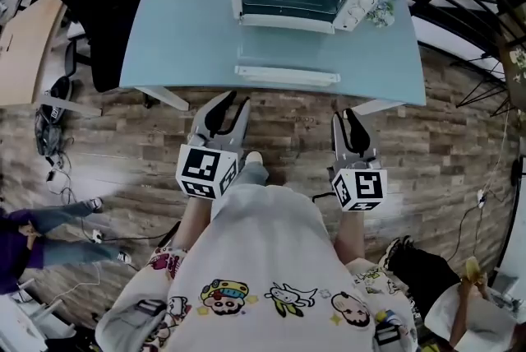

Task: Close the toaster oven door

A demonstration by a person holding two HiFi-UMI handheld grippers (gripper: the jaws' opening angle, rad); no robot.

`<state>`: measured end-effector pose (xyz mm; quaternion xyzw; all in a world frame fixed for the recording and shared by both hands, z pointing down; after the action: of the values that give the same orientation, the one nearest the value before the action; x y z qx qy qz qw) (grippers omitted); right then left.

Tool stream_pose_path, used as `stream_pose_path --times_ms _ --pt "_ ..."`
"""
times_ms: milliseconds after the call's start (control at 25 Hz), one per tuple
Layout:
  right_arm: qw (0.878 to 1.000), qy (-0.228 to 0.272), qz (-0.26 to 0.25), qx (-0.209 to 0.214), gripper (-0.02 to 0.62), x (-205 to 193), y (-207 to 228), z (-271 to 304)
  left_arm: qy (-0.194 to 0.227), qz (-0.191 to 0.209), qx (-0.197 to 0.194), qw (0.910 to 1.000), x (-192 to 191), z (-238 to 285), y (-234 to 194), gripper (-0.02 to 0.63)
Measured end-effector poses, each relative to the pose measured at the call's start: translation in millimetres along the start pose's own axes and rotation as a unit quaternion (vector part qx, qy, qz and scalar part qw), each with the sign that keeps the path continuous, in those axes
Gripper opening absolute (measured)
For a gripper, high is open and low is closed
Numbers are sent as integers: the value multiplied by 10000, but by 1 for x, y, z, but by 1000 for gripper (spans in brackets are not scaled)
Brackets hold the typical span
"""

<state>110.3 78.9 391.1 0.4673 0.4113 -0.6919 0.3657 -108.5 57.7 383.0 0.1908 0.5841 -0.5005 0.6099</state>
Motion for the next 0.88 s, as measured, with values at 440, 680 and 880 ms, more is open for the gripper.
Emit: stream_pose_path --times_ms 440,680,880 --pt "9989 -449 32 -104 104 -9 -9 21 -334 -130 -101 9993 -5 17 -32 138" --pt "9986 -521 115 -61 110 -20 14 46 -373 -198 -4 9991 -4 46 -40 144" --pt "9989 -447 122 19 114 -20 43 77 -321 -145 39 9994 10 85 -40 144"
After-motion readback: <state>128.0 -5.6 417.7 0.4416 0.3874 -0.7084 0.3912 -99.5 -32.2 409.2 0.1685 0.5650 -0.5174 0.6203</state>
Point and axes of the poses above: the fingertips, and each gripper's own axes: z forward along the fingers, y to its right, x out of its top, the point moved 2 cm from there along -z, backward along the fingers, and after that the axes turned 13 degrees about -z, right-handed, at the moved point
